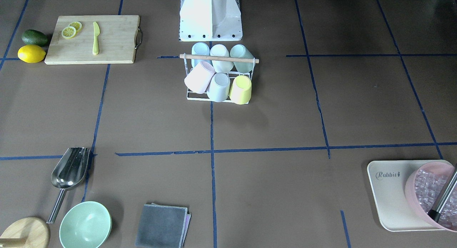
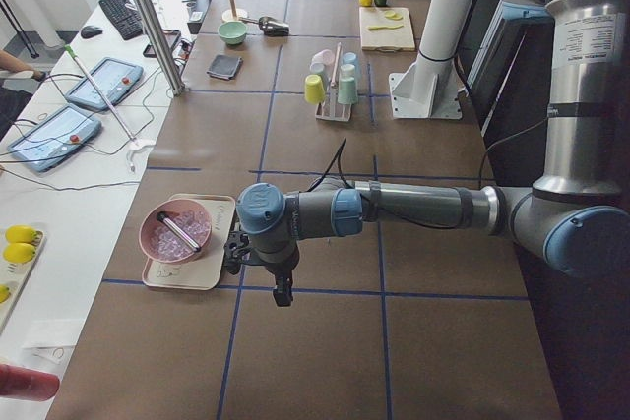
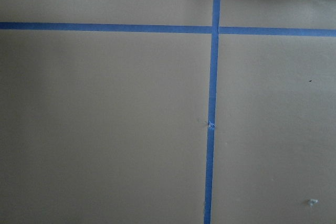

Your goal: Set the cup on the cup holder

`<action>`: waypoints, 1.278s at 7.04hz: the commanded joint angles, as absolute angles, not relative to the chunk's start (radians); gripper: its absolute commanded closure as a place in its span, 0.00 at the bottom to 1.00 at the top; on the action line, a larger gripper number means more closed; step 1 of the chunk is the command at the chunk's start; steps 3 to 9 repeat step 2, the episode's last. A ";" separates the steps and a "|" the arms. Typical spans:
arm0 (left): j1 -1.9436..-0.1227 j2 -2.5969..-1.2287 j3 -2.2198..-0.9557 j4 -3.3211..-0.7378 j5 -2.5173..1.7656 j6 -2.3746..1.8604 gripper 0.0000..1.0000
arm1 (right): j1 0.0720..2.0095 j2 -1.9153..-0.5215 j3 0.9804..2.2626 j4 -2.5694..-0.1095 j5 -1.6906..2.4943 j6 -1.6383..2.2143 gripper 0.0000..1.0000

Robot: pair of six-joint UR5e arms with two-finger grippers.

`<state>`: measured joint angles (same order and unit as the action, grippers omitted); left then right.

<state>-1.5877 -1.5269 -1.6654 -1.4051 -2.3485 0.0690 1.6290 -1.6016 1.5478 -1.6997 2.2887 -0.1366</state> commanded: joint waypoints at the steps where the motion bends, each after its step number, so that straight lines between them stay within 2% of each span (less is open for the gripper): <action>1: -1.588 -1.528 -1.666 -1.405 -2.352 0.068 0.00 | 1.628 -1.601 1.549 -1.700 2.289 -0.137 0.00; 9: -1.588 -1.528 -1.666 -1.405 -2.355 0.067 0.00 | 1.629 -1.603 1.549 -1.700 2.289 -0.137 0.00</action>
